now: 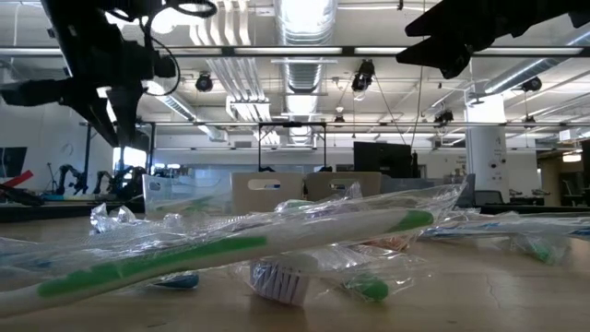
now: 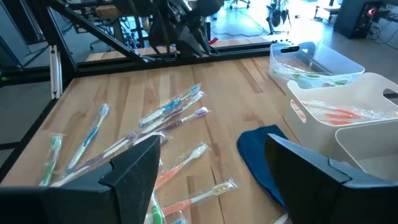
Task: Pick & Place Toothbrushes
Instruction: Put the blue toothbrush into the transparent black bin
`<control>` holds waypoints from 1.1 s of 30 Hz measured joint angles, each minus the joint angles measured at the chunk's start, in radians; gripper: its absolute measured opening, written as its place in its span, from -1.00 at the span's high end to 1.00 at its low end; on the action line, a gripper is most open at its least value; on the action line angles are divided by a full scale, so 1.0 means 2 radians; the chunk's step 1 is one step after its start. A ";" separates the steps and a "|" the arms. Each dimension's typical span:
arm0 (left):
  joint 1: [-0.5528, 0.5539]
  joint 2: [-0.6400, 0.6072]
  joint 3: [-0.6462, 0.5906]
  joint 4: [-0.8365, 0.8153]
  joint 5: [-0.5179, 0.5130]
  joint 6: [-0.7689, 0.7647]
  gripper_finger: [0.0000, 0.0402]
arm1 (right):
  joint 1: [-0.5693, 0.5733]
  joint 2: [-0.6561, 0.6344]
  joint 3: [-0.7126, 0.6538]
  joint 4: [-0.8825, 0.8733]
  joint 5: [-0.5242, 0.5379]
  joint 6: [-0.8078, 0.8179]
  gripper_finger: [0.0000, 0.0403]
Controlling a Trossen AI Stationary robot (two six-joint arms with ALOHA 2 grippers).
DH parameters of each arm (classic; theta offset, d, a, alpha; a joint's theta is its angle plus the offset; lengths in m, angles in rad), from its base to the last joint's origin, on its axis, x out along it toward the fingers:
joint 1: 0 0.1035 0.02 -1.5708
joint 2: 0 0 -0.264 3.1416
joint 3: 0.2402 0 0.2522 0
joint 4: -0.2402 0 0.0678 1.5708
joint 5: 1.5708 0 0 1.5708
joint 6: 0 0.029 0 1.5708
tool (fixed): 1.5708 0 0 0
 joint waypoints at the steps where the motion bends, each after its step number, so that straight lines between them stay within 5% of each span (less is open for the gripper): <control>1: 0.003 0.006 0.000 0.000 -0.003 0.005 0.51 | 0.000 0.000 0.000 0.000 0.000 0.000 -0.37; 16: 0.054 0.044 0.000 0.003 -0.015 0.048 0.14 | 0.000 0.000 -0.006 0.000 0.000 0.000 -0.23; 33: 0.068 0.085 -0.055 0.090 0.050 0.107 0.17 | 0.000 0.000 -0.014 0.001 0.000 0.012 -0.46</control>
